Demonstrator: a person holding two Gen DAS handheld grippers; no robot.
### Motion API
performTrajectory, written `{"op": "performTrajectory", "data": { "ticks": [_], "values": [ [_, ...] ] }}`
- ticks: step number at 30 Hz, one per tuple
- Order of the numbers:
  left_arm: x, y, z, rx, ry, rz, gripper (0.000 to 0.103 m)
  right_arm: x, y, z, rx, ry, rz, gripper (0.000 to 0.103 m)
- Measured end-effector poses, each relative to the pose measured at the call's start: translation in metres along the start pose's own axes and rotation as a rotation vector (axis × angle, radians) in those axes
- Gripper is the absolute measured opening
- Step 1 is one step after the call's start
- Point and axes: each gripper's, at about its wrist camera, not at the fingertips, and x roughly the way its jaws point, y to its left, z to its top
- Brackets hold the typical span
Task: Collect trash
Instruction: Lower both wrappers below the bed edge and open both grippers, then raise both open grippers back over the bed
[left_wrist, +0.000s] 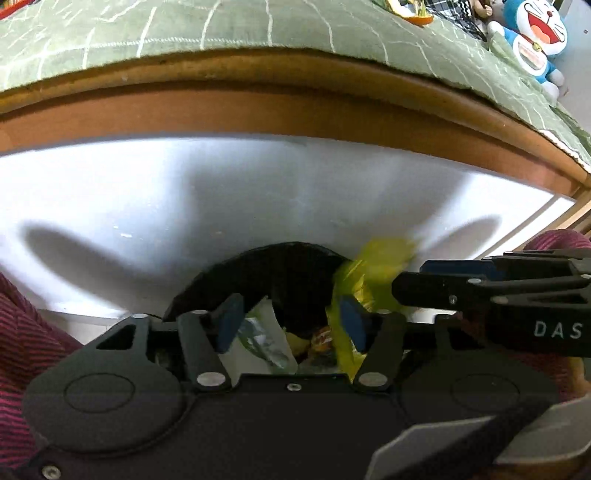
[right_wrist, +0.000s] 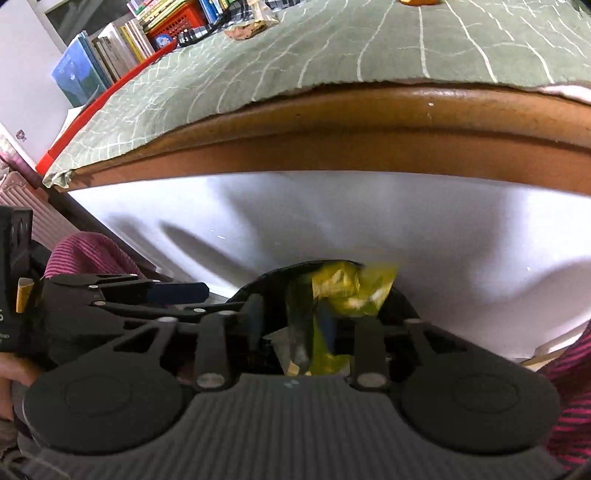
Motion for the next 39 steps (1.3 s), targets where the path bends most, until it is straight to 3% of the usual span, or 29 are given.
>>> {"op": "performTrajectory", "data": {
  "ticks": [3, 9, 15, 22, 32, 39],
  "values": [
    [-0.005, 0.001, 0.002, -0.003, -0.013, -0.001, 0.072, -0.003, 0.003, 0.001, -0.020, -0.007, -0.006, 0.057],
    [-0.040, 0.002, 0.010, 0.014, -0.041, -0.011, 0.075, -0.032, 0.016, 0.005, -0.067, -0.054, 0.023, 0.065],
    [-0.101, -0.001, 0.022, 0.084, -0.156, -0.057, 0.082, -0.076, 0.033, 0.020, -0.140, -0.180, 0.051, 0.075],
    [-0.143, -0.004, 0.054, 0.105, -0.322, -0.074, 0.087, -0.101, 0.029, 0.055, -0.135, -0.349, -0.045, 0.079],
    [-0.120, 0.015, 0.133, 0.022, -0.465, 0.019, 0.088, -0.082, -0.006, 0.110, -0.063, -0.448, -0.264, 0.081],
    [-0.076, 0.029, 0.196, -0.027, -0.476, 0.067, 0.087, -0.058, -0.030, 0.150, -0.106, -0.446, -0.343, 0.081]
  ]
}}
